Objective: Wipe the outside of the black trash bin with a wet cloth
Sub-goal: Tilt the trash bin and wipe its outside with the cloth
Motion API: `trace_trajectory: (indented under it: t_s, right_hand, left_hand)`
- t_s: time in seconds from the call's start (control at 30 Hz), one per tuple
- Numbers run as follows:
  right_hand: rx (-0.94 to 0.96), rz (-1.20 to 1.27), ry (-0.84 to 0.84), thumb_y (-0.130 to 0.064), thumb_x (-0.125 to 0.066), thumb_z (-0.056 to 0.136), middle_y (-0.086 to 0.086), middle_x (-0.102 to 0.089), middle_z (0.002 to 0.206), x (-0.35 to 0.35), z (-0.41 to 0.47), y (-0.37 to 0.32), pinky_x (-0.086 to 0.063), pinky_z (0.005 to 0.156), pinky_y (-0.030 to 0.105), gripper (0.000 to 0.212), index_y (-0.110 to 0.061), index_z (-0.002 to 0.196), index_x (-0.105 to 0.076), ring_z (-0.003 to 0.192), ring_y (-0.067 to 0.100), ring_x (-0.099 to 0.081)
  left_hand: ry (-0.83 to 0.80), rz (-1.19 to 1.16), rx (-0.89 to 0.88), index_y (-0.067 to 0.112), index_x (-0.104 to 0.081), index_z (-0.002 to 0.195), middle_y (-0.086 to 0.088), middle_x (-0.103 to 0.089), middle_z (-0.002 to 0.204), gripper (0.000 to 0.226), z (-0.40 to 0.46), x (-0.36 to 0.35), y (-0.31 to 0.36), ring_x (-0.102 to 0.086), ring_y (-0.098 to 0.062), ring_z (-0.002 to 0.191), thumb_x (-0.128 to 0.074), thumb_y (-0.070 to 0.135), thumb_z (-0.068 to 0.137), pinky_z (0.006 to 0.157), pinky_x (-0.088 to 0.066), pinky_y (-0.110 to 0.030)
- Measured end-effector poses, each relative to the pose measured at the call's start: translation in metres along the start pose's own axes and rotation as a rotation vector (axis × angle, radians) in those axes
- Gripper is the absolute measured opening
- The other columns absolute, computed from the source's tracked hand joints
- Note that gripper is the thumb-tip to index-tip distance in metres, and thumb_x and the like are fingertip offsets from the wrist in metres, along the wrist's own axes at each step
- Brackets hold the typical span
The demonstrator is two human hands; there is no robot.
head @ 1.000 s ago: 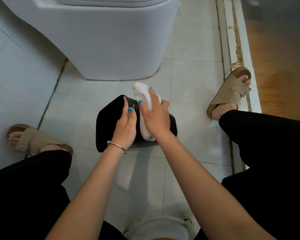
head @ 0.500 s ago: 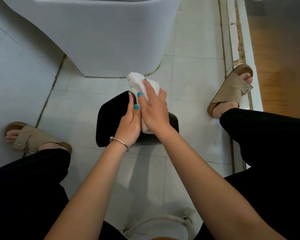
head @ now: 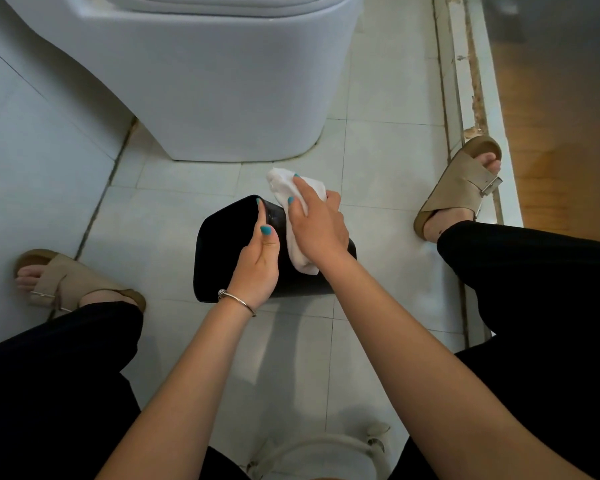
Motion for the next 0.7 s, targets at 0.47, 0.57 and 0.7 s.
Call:
trace_trajectory:
  t_s: [0.47,0.57,0.7]
  right_hand:
    - [0.117,0.098,-0.001,-0.046,-0.033,0.100,0.007,-0.033,0.136,0.013,-0.001,-0.031,-0.049,0.091,0.047,0.044,-0.047,0.144,-0.032,0.101,0.033,-0.056]
    - [0.056,0.083,0.007,-0.046,-0.032,0.099,0.005,-0.034,0.135,0.014,0.006,-0.017,-0.048,0.089,0.044,0.044,-0.049,0.143,-0.033,0.099,0.032,-0.058]
    - [-0.039,0.090,0.002,-0.044,-0.031,0.100,0.006,-0.035,0.134,0.017,0.016,-0.004,-0.046,0.086,0.039,0.046,-0.046,0.145,-0.032,0.096,0.033,-0.058]
  left_hand:
    - [-0.127,-0.024,-0.068,0.034,-0.007,0.152,0.025,-0.053,0.100,0.065,0.002,-0.014,0.013,-0.053,0.023,0.078,-0.016,0.053,0.091,0.069,-0.039,0.003]
    - [-0.117,-0.015,-0.060,0.040,-0.001,0.148,0.012,-0.056,0.090,0.060,0.004,-0.014,0.011,-0.057,0.000,0.077,-0.017,0.060,0.093,0.074,-0.043,-0.013]
    - [-0.114,0.048,-0.030,0.042,-0.001,0.147,0.003,-0.051,0.073,0.056,0.005,-0.015,0.009,-0.048,-0.015,0.063,-0.016,0.057,0.095,0.060,-0.037,-0.022]
Point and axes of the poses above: each hand's wrist, its own z-axis towards the middle knuckle, its own x-axis out of the back of the hand, y = z × x, the point moved 8 cm from there along z, towards the middle knuckle
